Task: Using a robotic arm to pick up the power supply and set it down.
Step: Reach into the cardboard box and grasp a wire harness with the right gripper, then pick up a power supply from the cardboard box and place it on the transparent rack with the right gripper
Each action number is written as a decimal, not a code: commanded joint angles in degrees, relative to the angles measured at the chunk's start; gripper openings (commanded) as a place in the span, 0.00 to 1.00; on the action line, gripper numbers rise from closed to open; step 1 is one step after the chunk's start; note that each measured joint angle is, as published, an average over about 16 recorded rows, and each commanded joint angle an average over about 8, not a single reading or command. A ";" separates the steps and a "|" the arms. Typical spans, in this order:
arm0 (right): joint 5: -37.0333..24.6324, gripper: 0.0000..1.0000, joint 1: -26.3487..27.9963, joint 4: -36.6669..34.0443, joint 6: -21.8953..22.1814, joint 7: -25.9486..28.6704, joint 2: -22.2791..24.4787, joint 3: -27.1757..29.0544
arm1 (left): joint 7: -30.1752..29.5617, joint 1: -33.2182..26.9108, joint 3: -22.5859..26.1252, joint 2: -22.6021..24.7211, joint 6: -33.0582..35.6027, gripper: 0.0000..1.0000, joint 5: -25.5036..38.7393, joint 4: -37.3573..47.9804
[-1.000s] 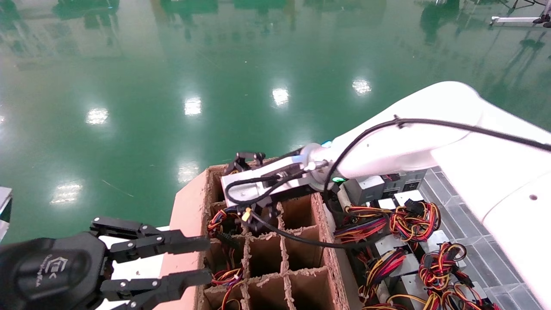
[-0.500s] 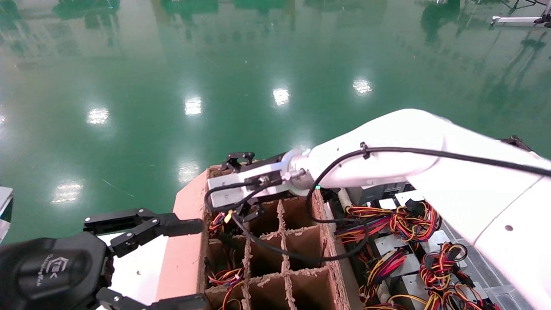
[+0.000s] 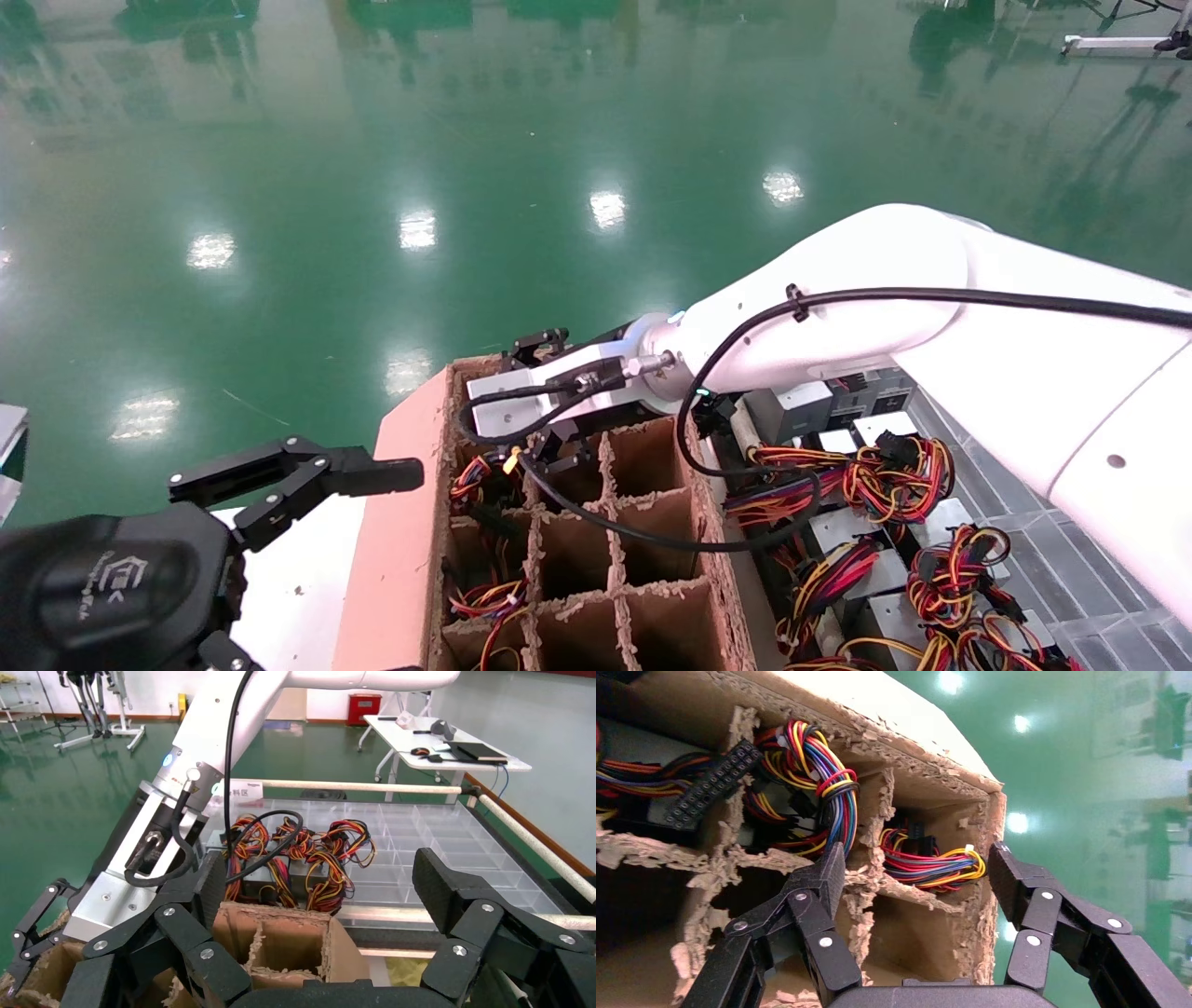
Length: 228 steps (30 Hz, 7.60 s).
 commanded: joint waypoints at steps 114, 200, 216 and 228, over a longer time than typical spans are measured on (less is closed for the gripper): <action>8.73 0.00 40.22 -32.20 -23.93 -20.01 7.76 -6.24 | 0.01 -0.01 0.03 -0.01 -0.01 1.00 -0.02 0.00; 11.99 0.00 19.86 -40.05 -16.09 -39.45 20.69 -4.11 | 0.02 -0.01 0.05 -0.02 -0.02 1.00 -0.03 0.00; 12.61 0.00 17.37 -40.02 -16.80 -38.55 20.68 -3.66 | 0.02 -0.01 0.05 -0.02 -0.02 1.00 -0.03 0.00; 13.17 0.00 17.28 -40.42 -18.95 -36.82 21.63 -3.26 | 0.03 -0.01 0.05 -0.02 -0.02 1.00 -0.03 0.00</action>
